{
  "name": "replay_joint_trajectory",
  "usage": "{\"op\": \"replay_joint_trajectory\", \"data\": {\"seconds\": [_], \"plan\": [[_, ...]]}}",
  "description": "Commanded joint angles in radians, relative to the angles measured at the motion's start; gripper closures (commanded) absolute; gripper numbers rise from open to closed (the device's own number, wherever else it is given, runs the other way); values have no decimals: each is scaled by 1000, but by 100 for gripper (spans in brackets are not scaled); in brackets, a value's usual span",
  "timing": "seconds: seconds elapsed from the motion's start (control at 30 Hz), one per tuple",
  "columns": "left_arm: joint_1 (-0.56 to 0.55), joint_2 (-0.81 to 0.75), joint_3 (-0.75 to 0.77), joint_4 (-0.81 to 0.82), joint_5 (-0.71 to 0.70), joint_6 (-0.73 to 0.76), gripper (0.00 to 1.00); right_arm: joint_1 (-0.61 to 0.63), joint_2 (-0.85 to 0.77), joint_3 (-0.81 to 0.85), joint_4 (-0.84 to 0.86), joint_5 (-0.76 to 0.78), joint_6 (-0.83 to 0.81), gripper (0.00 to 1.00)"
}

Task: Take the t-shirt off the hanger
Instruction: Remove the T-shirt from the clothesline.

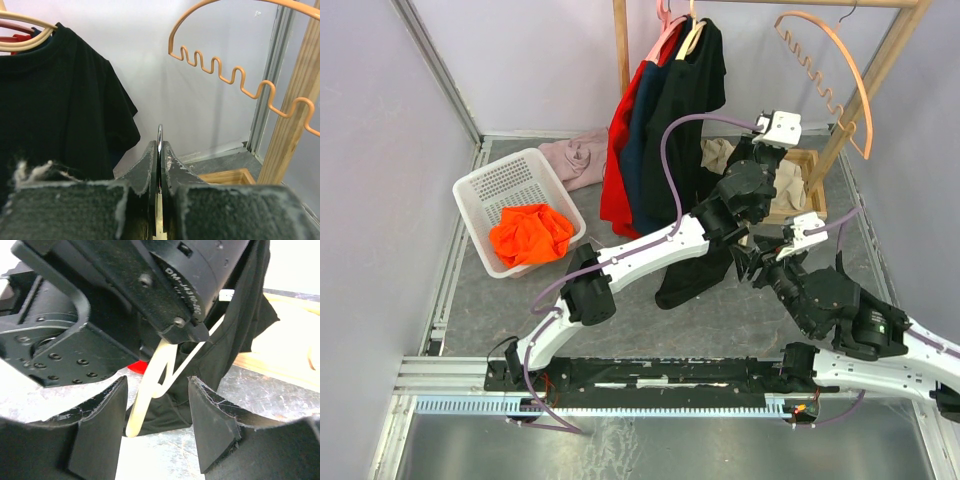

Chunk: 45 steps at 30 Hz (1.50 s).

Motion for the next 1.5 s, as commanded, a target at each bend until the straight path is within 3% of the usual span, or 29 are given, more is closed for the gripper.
{"op": "replay_joint_trajectory", "data": {"seconds": [0.0, 0.47, 1.0, 1.47], "plan": [[1, -33, 15, 51, 2, -17, 97, 5, 31, 11, 24, 128, 29, 41], [-4, -92, -72, 71, 7, -28, 97, 4, 51, 14, 33, 311, -8, 50], [-25, -121, -77, 72, 16, -29, 97, 4, 31, -13, -11, 343, 17, 64], [-52, -168, -122, 44, 23, -73, 97, 3, -1, -57, 70, 305, -55, 58]]}}
